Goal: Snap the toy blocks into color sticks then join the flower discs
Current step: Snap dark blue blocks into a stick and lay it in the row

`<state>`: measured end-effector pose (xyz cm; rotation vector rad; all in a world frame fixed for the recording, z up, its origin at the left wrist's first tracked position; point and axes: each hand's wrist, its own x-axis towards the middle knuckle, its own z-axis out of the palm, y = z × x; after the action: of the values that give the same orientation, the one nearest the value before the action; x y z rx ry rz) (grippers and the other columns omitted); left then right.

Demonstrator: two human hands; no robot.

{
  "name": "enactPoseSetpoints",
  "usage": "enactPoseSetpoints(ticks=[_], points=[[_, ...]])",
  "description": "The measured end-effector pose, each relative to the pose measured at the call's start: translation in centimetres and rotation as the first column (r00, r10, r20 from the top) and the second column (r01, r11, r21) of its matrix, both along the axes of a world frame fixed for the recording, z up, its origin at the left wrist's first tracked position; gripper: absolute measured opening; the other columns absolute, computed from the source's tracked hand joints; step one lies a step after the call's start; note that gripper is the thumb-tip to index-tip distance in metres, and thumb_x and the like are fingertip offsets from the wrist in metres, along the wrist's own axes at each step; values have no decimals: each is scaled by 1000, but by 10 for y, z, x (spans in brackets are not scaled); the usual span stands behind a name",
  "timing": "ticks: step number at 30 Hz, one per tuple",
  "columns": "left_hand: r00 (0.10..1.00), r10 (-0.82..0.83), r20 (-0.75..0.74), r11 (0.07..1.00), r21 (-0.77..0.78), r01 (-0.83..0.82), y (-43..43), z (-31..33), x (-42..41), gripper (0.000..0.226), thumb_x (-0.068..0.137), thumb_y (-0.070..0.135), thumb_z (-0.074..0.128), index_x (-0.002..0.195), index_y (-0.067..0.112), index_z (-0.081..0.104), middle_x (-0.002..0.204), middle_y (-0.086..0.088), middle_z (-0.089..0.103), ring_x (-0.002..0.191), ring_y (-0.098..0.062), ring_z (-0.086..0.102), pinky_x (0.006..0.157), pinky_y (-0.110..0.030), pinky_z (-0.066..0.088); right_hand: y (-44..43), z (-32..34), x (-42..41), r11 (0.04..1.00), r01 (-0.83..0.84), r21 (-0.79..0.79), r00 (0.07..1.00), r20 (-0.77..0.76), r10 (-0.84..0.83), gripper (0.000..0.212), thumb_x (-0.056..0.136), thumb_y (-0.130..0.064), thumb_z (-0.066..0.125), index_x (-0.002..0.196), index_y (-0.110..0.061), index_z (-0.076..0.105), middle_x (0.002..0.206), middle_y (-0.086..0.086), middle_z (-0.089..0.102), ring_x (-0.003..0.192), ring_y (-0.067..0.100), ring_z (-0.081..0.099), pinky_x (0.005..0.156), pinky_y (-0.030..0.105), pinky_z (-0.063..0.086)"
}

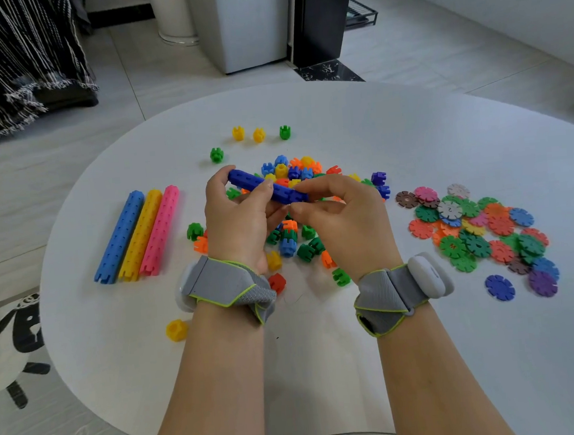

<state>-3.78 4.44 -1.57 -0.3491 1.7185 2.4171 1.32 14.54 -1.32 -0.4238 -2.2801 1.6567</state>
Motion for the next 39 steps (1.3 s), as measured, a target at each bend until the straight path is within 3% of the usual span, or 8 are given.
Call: enactPoseSetpoints(ticks=[15,20,26,32,36,39], points=[[1000,15,-12,1000,4,-15,1,0,1,42,88,6,61,121,24,43,107,-21,65,69,-18,70,62,-27,57,2,-3,-1,995,51,90,997,-61,-45,19,78,-6,74,94,-16,72,83,-9,70,80,3,69,81,22,56],[1000,19,-9,999,37,-18,2,2,3,41,89,4,59,120,26,43,105,-18,63,65,-19,71,57,-26,56,5,-4,-2,990,43,134,997,-77,-33,21,78,-4,73,97,-14,73,84,-11,68,77,0,67,80,15,53],[1000,-4,-24,999,33,5,3,1,5,48,87,1,60,124,25,41,112,-27,60,66,-23,70,58,-29,56,6,-9,-3,976,28,216,995,-104,-5,22,77,-1,72,96,-13,73,85,-8,69,78,3,68,78,11,52],[997,0,-82,1000,-5,-1,9,1,7,49,86,-3,60,122,23,39,87,-14,60,60,-17,68,56,-27,56,6,-10,-4,952,85,293,990,-130,-48,22,76,-6,74,97,-14,75,89,-3,73,79,4,68,80,12,52],[995,1,-98,1000,-17,-2,13,2,8,56,85,-5,60,129,22,36,78,-9,57,58,-15,67,58,-28,57,7,-8,-3,956,73,284,996,-77,-53,23,78,-8,72,100,-16,74,90,-6,72,71,-6,62,77,2,46],[998,5,-55,1000,13,-5,12,0,6,58,86,-5,58,131,24,35,82,-9,61,60,-16,68,58,-28,57,12,-5,-1,936,-28,352,1000,10,26,29,81,-14,68,108,-23,71,97,-12,70,81,-1,62,81,11,48]])
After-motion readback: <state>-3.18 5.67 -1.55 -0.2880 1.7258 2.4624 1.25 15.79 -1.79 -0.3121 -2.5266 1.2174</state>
